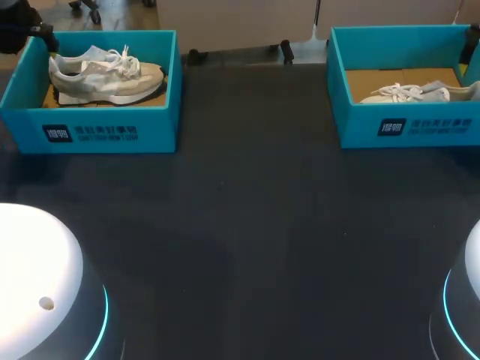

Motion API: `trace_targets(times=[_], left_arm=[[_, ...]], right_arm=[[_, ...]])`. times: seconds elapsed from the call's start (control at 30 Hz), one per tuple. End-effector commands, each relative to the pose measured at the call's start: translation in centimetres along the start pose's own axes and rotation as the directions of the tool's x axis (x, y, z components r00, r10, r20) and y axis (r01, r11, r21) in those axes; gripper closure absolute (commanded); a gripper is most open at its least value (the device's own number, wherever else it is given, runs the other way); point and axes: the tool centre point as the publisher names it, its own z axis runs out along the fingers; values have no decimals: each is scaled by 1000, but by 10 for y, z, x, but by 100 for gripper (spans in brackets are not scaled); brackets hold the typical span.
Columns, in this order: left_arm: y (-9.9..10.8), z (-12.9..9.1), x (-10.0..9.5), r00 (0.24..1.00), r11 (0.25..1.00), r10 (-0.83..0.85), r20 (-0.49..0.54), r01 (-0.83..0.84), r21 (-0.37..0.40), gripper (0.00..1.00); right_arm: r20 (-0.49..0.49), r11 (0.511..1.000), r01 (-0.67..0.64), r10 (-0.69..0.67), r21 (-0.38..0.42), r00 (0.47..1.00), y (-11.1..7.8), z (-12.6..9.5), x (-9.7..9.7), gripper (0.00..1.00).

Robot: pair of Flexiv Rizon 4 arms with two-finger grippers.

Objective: Take the shoe out of the shoebox, open the shoe tongue, remove and reinsert the insole, then place the shoe into the shoebox

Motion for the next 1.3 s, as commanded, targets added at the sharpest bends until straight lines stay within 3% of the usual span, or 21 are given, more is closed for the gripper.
trace_targets(times=[0.03, 0.2, 0.27, 0.3, 0.33, 0.37, 0.4, 0.5, 0.53, 0.6, 0.7, 0.87, 0.93, 1.13, 1.3], left_arm=[[26, 11, 0, 1000, 999, -2, 3, 2, 48, 0], [40, 22, -3, 1000, 998, -3, -26, 4, 55, 0], [46, 28, -6, 1000, 995, 24, 1, -24, 95, 0], [48, 30, -7, 999, 994, 40, -8, -39, 100, 5], [49, 32, -9, 999, 994, 39, -9, -38, 101, 23], [49, 33, -10, 999, 993, 51, -15, -49, 104, 30], [49, 35, -11, 998, 993, 62, -21, -60, 106, 29], [49, 38, -12, 997, 992, 78, -28, -74, 107, 15], [49, 39, -12, 997, 991, 77, -26, -74, 109, 22], [49, 42, -11, 996, 990, 83, -26, -80, 114, 45], [48, 46, -7, 996, 988, 85, -16, -82, 127, 52], [45, 52, -2, 997, 986, 79, -16, -76, 151, 42], [43, 54, -1, 997, 985, 77, -19, -73, 156, 45], [41, 59, 1, 999, 983, 52, 6, -52, 176, 42], [38, 69, -1, 999, 980, 36, 13, -38, 198, 30]], right_arm=[[0, 1000, -1, 1, -1, 1000, 0, 0, 0, 0], [0, 1000, -1, 1, -1, 1000, 0, 0, 0, 0], [0, 1000, -1, 1, -1, 1000, 0, 0, 0, 0], [0, 1000, -1, 1, -1, 1000, 0, 0, 0, 0], [0, 1000, -1, 1, -1, 1000, 0, 0, 0, 0], [0, 1000, -1, 1, -1, 1000, 0, 0, 0, 0], [0, 1000, -1, 1, -1, 1000, 0, 0, 0, 0], [0, 1000, -1, 1, -1, 1000, 0, 0, 0, 0], [0, 1000, -1, 1, -1, 1000, 0, 0, 0, 0], [0, 1000, -1, 1, -1, 1000, 0, 0, 0, 0], [0, 1000, -1, 1, -1, 1000, 0, 0, 0, 0], [0, 1000, -1, 1, -1, 1000, 0, 0, 0, 0], [0, 1000, -1, 1, -1, 1000, 0, 0, 0, 0], [0, 1000, -1, 1, -1, 1000, 0, 0, 0, 0], [0, 1000, -1, 1, -1, 1000, 0, 0, 0, 0]])
